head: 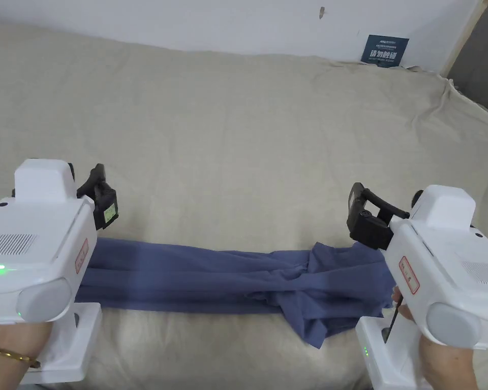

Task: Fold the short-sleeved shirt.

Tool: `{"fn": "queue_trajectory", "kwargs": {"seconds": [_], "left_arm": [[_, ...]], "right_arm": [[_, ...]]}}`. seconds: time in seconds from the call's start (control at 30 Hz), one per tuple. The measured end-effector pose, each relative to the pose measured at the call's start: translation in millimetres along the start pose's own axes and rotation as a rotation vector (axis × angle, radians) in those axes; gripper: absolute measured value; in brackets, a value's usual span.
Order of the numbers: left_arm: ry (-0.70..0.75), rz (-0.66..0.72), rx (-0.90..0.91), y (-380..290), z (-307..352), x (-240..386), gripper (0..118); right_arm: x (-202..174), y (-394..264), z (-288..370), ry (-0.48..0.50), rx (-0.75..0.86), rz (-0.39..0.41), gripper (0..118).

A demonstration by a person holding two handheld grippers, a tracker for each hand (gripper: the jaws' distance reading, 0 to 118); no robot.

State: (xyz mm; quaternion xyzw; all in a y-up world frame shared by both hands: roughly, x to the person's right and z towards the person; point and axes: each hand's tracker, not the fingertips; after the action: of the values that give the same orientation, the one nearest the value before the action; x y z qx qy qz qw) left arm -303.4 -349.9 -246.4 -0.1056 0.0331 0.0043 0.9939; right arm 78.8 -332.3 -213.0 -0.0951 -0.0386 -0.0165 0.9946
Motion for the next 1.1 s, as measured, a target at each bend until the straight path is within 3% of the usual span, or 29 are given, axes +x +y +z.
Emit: {"fn": "queue_trajectory", "kwargs": {"seconds": [0.07, 0.17, 0.83, 0.93, 1.1], "left_arm": [[-0.003, 0.014, -0.003, -2.8, 1.1, 0.6, 0], [-0.004, 0.013, -0.010, -3.7, 0.7, 3.7, 0], [-0.024, 0.091, -0.078, -5.9, -2.4, -9.5, 0], [-0.043, 0.113, -0.137, 2.7, -10.7, -25.2, 0], [-0.180, 0.263, -0.366, 24.6, -42.0, -74.2, 0]], "right_arm": [[-2.6, -0.5, 1.5, 0.001, 0.005, 0.002, 45], [-6.5, -0.7, 5.6, 0.000, 0.007, 0.004, 1], [-14.9, -0.2, 6.8, -0.009, -0.027, 0.004, 0], [-12.6, -0.8, 3.2, -0.005, -0.031, -0.002, 0], [-16.6, 3.5, 5.3, -0.008, -0.032, 0.008, 0]]}}
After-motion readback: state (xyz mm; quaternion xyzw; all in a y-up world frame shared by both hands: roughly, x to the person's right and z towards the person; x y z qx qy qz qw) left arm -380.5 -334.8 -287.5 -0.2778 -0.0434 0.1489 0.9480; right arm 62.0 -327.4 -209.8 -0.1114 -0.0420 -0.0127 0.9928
